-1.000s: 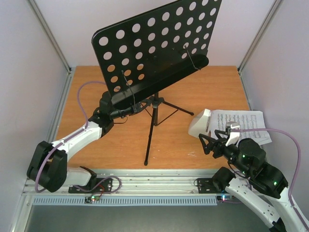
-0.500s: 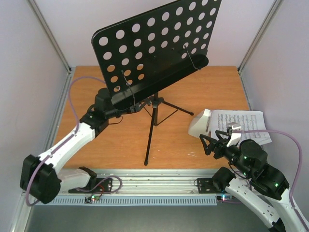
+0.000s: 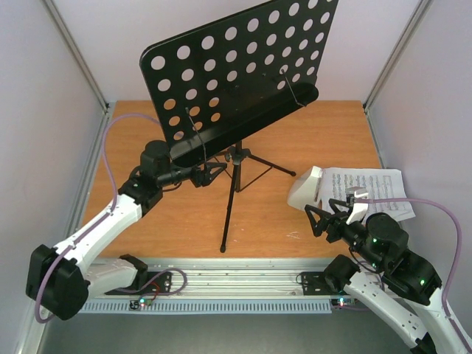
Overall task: Pack up the instrument practice props
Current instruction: Unscrew the knob on the music stand.
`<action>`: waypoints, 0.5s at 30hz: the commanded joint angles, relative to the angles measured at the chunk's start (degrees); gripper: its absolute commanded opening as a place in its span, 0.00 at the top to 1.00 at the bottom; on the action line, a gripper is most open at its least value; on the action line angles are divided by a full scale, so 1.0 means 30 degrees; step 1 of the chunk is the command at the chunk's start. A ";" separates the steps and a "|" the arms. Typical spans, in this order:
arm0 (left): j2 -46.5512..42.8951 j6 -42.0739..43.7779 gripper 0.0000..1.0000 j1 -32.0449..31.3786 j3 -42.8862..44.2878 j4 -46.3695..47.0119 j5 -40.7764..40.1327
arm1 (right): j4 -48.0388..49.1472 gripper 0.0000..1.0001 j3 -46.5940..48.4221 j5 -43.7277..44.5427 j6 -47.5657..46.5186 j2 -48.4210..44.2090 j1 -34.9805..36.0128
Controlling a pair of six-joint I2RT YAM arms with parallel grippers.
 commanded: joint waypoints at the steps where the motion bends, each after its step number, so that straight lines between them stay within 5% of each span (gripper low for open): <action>1: 0.0661 0.3806 0.35 0.0010 -0.0093 0.1731 0.0877 | -0.0139 0.05 0.0207 -0.0175 0.0186 -0.0106 0.0100; 15: 0.1799 0.6784 0.36 -0.0036 -0.1368 0.4847 -0.0759 | 0.0214 0.05 0.0189 -0.0168 0.0039 0.0537 0.0102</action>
